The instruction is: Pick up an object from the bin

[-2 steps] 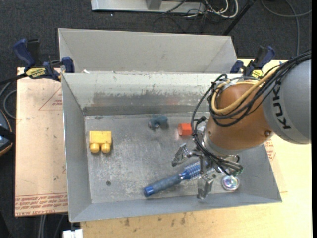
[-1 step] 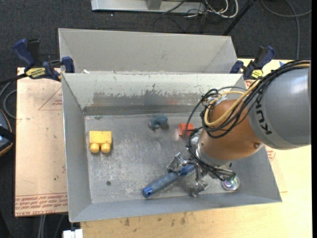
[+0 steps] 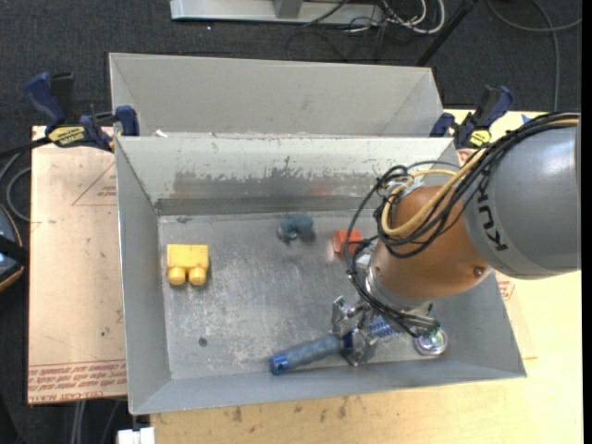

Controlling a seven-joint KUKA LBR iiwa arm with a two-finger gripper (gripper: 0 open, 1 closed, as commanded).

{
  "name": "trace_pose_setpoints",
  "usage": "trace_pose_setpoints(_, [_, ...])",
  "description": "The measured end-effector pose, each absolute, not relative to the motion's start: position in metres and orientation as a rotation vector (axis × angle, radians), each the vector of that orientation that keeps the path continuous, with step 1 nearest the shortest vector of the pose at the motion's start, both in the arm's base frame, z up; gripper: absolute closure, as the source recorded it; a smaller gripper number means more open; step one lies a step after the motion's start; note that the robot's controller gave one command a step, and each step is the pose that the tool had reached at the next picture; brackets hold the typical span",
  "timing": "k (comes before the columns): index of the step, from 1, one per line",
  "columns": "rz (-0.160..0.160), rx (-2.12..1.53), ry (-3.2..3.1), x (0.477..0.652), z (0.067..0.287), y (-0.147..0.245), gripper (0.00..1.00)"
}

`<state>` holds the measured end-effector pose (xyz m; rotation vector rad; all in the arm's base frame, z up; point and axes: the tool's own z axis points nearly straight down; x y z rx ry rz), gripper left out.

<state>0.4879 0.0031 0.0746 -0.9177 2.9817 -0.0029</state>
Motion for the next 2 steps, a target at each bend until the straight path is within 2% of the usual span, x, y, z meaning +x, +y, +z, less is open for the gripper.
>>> trace_pose_setpoints(1, [-0.004, -0.927, 2.995, 0.484, 0.195, -0.039, 1.0])
trace_pose_setpoints(2, [-0.007, -0.979, 2.975, 0.496, 0.275, -0.059, 1.0])
